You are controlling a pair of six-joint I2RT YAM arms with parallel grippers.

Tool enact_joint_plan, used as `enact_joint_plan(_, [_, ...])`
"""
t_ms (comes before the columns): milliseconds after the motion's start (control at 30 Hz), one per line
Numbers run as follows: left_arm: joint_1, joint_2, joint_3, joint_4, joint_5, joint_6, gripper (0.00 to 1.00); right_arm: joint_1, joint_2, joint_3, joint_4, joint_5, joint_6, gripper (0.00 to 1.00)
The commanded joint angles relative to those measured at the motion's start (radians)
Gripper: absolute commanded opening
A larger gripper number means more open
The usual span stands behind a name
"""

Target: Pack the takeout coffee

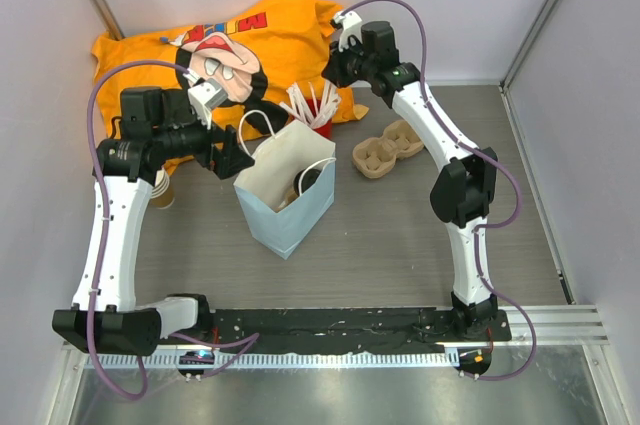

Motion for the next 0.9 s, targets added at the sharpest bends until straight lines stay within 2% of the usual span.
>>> enact_joint_plan(0, [0.011, -0.023, 0.001, 0.042, 0.034, -0.014, 1.00, 0.009, -0.047, 0.007, 0.023, -0.019, 0.004, 0.10])
enact_joint_plan(200, [0.014, -0.020, 0.006, 0.042, 0.037, -0.016, 1.00, 0.007, -0.050, 0.010, 0.018, -0.021, -0.001, 0.09])
enact_joint_plan(300, [0.017, -0.021, 0.003, 0.042, 0.038, -0.016, 1.00, 0.007, -0.048, 0.006, 0.018, -0.016, 0.002, 0.18])
enact_joint_plan(500, [0.020, -0.018, 0.004, 0.042, 0.043, -0.020, 1.00, 0.007, -0.040, 0.012, 0.017, -0.018, 0.011, 0.14])
enact_joint_plan(533, [0.020, -0.018, 0.006, 0.042, 0.043, -0.021, 1.00, 0.007, -0.039, 0.015, 0.017, -0.016, 0.014, 0.05])
enact_joint_plan(567, [0.020, -0.017, 0.006, 0.044, 0.043, -0.021, 1.00, 0.007, -0.037, 0.014, 0.015, -0.015, 0.019, 0.01])
enact_joint_plan(867, [0.022, -0.012, 0.004, 0.044, 0.046, -0.020, 1.00, 0.007, -0.031, 0.032, 0.015, -0.015, 0.024, 0.01])
